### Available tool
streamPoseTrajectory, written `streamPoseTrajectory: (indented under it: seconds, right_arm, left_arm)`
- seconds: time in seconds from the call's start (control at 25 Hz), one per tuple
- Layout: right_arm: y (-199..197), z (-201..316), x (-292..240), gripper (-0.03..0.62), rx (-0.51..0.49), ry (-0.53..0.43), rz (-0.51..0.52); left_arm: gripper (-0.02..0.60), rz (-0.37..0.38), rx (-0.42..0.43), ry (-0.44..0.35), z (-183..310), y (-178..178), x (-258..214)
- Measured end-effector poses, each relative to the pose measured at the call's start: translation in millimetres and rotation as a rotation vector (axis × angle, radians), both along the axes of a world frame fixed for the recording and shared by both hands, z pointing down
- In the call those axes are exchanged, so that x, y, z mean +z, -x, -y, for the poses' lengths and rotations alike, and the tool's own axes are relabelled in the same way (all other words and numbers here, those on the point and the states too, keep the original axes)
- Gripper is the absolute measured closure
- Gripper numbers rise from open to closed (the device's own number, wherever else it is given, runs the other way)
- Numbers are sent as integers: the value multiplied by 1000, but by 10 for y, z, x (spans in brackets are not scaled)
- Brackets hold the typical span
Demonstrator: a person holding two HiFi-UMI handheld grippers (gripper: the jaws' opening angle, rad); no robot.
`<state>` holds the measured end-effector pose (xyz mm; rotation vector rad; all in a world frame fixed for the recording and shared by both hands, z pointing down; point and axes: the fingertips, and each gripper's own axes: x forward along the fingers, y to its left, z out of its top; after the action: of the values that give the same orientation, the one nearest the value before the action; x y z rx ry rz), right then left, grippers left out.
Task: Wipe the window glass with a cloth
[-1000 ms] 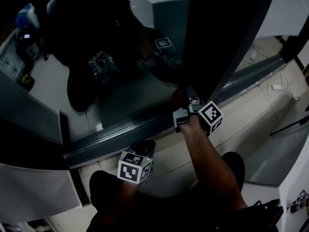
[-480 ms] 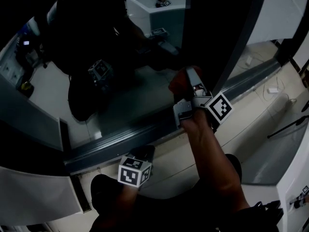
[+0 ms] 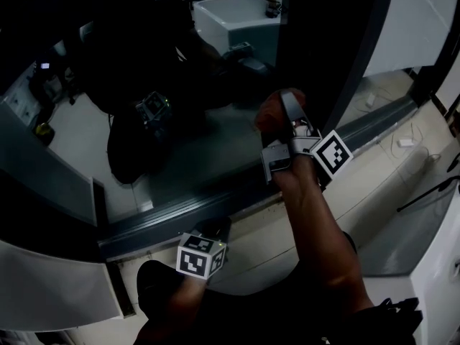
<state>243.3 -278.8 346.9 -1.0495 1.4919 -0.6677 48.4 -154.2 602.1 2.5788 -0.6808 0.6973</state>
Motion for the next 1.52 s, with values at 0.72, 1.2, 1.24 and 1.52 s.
streamPoseTrajectory:
  seconds: [0.72,1.2,1.24,1.52]
  right_arm:
    - [-105,-120,110,525,26,18,-108]
    - [-127,-149,2804,523,100,483,4]
    - [-92,-123,3034,523,89,516,2]
    - [-10,-103,4118,523,48,705,57]
  left_arm:
    - [565,8,-26,25,110,-106,-99]
    - [565,3,-55,43,21,-19,-52]
    - [565,-5,-55,50,5,-20,-57]
    - [565,23,-108,92,-32,91,24]
